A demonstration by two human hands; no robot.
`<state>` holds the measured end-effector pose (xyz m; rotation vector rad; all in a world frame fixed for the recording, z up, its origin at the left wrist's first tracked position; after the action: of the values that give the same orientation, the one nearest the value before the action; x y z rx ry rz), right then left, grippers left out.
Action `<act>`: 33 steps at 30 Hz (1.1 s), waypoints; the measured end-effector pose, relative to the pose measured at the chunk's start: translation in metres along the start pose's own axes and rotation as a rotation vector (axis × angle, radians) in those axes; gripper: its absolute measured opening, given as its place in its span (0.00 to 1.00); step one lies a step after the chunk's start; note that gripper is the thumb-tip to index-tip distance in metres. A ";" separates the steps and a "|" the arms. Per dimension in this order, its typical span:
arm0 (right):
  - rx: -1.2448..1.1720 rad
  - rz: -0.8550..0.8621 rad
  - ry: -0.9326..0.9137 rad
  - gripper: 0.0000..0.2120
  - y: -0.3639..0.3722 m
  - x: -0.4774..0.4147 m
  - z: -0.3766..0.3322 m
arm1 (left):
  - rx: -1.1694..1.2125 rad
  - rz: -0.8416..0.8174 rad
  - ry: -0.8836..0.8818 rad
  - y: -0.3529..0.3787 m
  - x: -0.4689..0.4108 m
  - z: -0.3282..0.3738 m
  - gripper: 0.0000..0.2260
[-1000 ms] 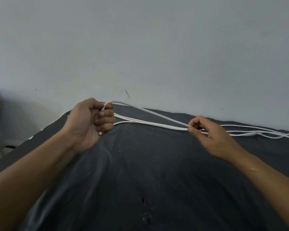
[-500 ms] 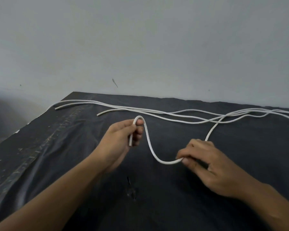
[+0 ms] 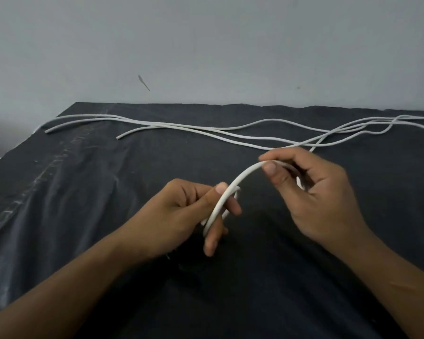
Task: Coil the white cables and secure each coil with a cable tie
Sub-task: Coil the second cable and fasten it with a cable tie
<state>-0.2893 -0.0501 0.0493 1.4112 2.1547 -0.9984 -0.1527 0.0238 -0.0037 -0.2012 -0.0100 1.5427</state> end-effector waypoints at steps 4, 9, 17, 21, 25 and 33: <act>0.024 0.096 0.137 0.09 -0.017 -0.002 0.025 | 0.412 -0.166 -0.046 0.009 0.003 0.002 0.15; 0.110 0.116 0.169 0.09 -0.030 -0.005 0.045 | 0.516 -0.187 -0.030 -0.001 0.003 0.005 0.15; 0.155 0.265 0.143 0.00 -0.072 -0.020 0.057 | 0.327 -0.072 -0.045 -0.016 -0.002 0.005 0.13; 0.168 0.312 0.166 0.03 -0.083 -0.019 0.062 | 0.313 -0.080 -0.008 -0.013 -0.003 0.008 0.15; 0.379 0.201 0.077 0.01 -0.064 -0.013 0.049 | 0.426 -0.067 0.003 -0.019 0.000 0.006 0.15; 0.537 -0.369 -0.215 0.11 0.020 0.014 0.007 | 0.724 0.105 0.026 -0.050 -0.002 0.006 0.10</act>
<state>-0.2771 -0.0415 0.0283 1.0462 2.1124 -1.8835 -0.1042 0.0217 0.0091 0.3585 0.5785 1.5533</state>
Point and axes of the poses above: each hand's wrist, its own x-axis away from the middle knuckle, its own y-axis out of the palm, z = x × y, the point moved 9 cm from there along -x, towards the middle knuckle, and after that the axes turned 4 degrees about z, right-handed, at the moved point
